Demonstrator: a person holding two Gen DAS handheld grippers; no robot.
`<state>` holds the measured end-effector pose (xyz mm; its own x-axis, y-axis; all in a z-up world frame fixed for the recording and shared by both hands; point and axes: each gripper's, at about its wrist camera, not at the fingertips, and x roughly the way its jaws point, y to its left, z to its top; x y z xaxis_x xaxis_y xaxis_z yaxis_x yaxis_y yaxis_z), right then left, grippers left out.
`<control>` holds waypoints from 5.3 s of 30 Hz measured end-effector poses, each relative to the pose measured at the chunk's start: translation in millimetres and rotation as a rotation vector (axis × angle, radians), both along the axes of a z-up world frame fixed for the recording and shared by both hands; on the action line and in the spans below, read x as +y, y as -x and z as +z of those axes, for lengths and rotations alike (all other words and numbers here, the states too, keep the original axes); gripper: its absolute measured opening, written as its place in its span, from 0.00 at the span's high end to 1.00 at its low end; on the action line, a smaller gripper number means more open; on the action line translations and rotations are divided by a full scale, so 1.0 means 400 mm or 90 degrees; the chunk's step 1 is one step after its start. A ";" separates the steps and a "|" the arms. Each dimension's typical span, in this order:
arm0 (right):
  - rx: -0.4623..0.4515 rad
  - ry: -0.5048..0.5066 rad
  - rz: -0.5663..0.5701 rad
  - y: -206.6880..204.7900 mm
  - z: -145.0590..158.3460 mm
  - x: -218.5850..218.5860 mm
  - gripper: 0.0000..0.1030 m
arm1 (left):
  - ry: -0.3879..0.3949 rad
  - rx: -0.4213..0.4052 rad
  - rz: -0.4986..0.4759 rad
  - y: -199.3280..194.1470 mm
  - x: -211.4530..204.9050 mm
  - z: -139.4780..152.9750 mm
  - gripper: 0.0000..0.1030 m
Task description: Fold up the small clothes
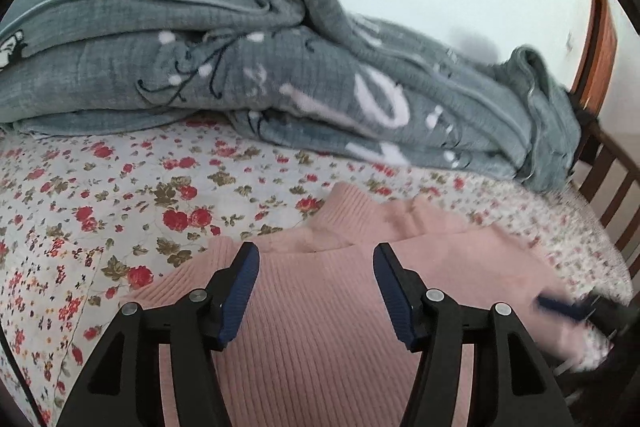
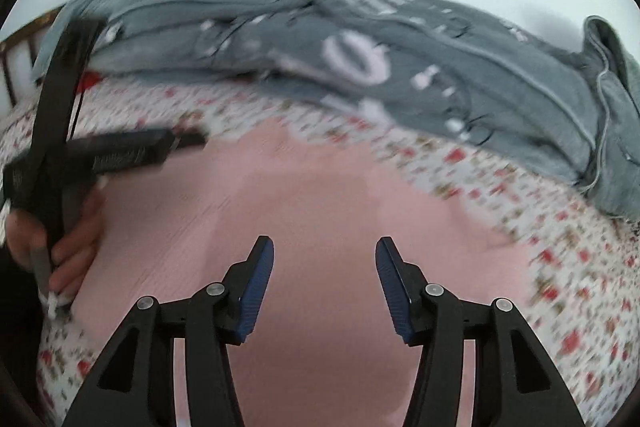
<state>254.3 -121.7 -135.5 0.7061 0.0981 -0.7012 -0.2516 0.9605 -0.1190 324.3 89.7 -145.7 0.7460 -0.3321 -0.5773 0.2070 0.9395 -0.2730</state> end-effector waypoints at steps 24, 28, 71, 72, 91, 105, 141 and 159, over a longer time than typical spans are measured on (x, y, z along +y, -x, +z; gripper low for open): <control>0.096 -0.184 -0.185 0.101 -0.062 -0.392 0.36 | 0.143 0.134 0.054 0.186 0.198 -0.112 0.38; 0.099 -0.204 -0.175 0.069 -0.068 -0.392 0.31 | 0.093 0.154 0.051 0.141 0.157 -0.104 0.33; 0.076 -0.236 -0.185 0.236 -0.029 -0.449 0.60 | 0.213 0.211 0.072 0.352 0.143 -0.103 0.61; 0.074 -0.239 -0.192 0.246 -0.021 -0.453 0.59 | 0.212 0.209 0.071 0.356 0.143 -0.102 0.61; -0.085 0.031 -0.028 0.425 -0.051 -0.003 0.54 | 0.135 0.193 0.026 0.425 0.102 -0.074 0.47; -0.080 0.045 -0.035 0.520 -0.117 -0.008 0.54 | 0.130 0.195 0.078 0.401 0.074 -0.074 0.58; -0.060 -0.258 -0.222 0.685 0.009 -0.631 0.54 | 0.132 0.278 -0.205 0.411 -0.648 0.145 0.67; 0.073 -0.407 -0.127 0.351 -0.002 -0.487 0.43 | 0.005 0.189 0.010 0.483 -0.174 0.099 0.59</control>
<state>114.1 -316.4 -136.3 0.6780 0.3936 -0.6208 -0.0392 0.8627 0.5042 131.2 20.2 -106.1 0.5495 -0.3275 -0.7687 0.1027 0.9395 -0.3269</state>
